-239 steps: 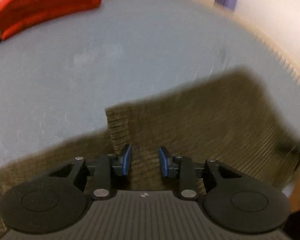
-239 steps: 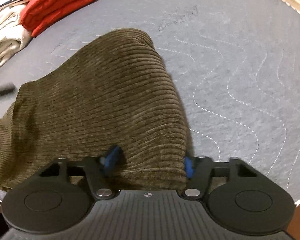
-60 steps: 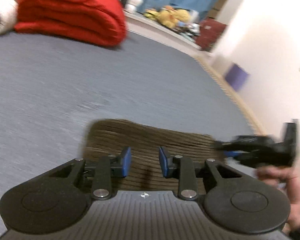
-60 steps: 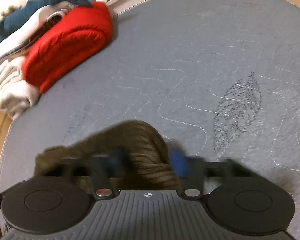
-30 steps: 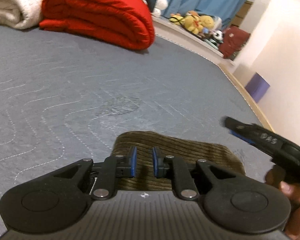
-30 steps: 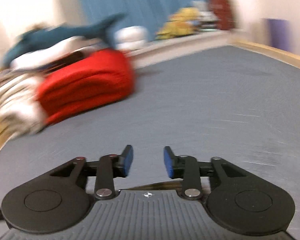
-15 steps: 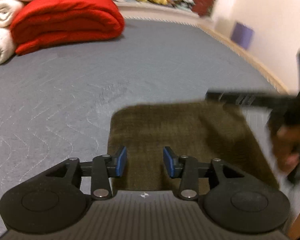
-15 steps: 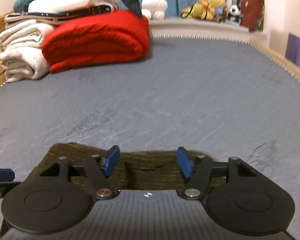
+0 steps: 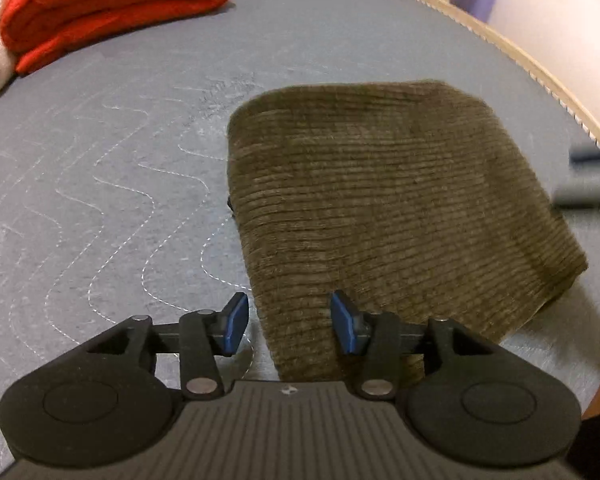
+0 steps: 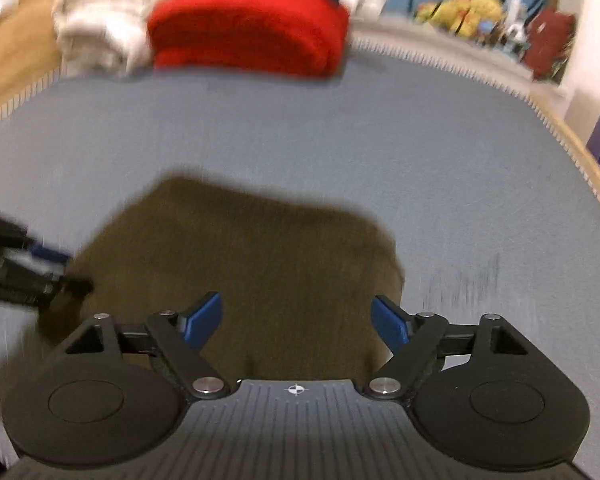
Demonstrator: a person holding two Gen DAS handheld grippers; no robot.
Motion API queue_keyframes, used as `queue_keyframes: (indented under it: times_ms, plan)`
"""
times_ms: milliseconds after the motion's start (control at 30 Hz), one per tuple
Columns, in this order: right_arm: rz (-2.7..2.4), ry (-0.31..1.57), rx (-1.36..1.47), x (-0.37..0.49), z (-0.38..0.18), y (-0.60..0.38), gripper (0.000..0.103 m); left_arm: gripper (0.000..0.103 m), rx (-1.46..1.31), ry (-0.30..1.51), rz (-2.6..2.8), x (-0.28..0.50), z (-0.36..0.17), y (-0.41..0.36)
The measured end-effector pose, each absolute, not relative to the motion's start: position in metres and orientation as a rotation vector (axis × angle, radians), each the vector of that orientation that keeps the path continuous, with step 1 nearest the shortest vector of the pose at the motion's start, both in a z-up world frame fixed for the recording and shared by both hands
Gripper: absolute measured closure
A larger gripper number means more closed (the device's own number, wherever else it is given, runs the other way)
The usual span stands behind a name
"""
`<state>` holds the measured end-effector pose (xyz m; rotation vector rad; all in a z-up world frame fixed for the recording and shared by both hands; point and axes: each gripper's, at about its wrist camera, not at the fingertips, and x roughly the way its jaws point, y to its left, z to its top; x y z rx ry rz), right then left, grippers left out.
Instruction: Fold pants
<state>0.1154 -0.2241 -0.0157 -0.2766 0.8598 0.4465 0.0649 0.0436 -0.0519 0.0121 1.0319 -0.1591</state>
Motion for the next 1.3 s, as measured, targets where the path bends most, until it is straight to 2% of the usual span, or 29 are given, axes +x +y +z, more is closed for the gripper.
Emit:
queue_keyframes:
  times_ms: [100, 167, 300, 367, 500, 600, 633, 767, 833, 900, 1067, 1133, 1233, 1300]
  plan:
    - [0.404, 1.001, -0.358, 0.106, -0.044, -0.225, 0.017, 0.047, 0.001, 1.019, -0.163, 0.054, -0.04, 0.047]
    - [0.353, 1.085, -0.407, 0.101, -0.071, -0.23, 0.014, 0.032, 0.004, 1.002, -0.176, 0.046, -0.034, 0.046]
    - [0.316, 1.118, -0.232, 0.096, -0.099, -0.259, 0.008, 0.03, 0.028, 1.062, -0.227, 0.04, -0.053, 0.041]
    - [0.304, 1.146, -0.13, 0.1, -0.106, -0.271, 0.007, 0.026, 0.084, 1.078, -0.21, 0.037, -0.066, 0.038]
    - [0.317, 1.106, -0.166, 0.101, -0.101, -0.262, 0.006, 0.025, 0.081, 1.034, -0.186, 0.034, -0.047, 0.039]
    - [0.325, 1.033, -0.191, 0.095, -0.089, -0.253, 0.009, 0.01, 0.103, 0.936, -0.118, 0.028, -0.024, 0.034]
    - [0.32, 0.989, -0.197, 0.092, -0.08, -0.252, 0.009, 0.002, 0.094, 0.894, -0.104, 0.024, -0.015, 0.033]
    - [0.263, 0.871, -0.103, 0.082, -0.039, -0.257, 0.007, 0.0, 0.039, 0.727, -0.06, 0.005, 0.02, 0.024]
    - [0.231, 0.822, -0.025, 0.071, -0.019, -0.259, 0.001, 0.0, 0.007, 0.669, -0.042, -0.007, 0.032, 0.019]
    - [0.227, 0.751, 0.05, 0.057, 0.003, -0.26, 0.001, 0.0, -0.019, 0.635, -0.047, -0.016, 0.039, 0.013]
    - [0.279, 0.621, -0.001, 0.037, 0.007, -0.252, 0.001, 0.0, -0.053, 0.663, -0.043, -0.019, 0.036, -0.001]
    - [0.187, 0.695, -0.056, 0.051, -0.003, -0.252, 0.001, 0.0, -0.088, 0.729, -0.018, -0.014, 0.035, -0.003]
    - [0.221, 0.738, 0.062, 0.058, -0.004, -0.264, 0.001, 0.0, -0.089, 0.835, 0.051, -0.015, 0.035, -0.003]
    - [0.233, 0.756, 0.081, 0.058, -0.004, -0.265, 0.001, 0.0, -0.084, 0.831, 0.091, -0.022, 0.029, -0.004]
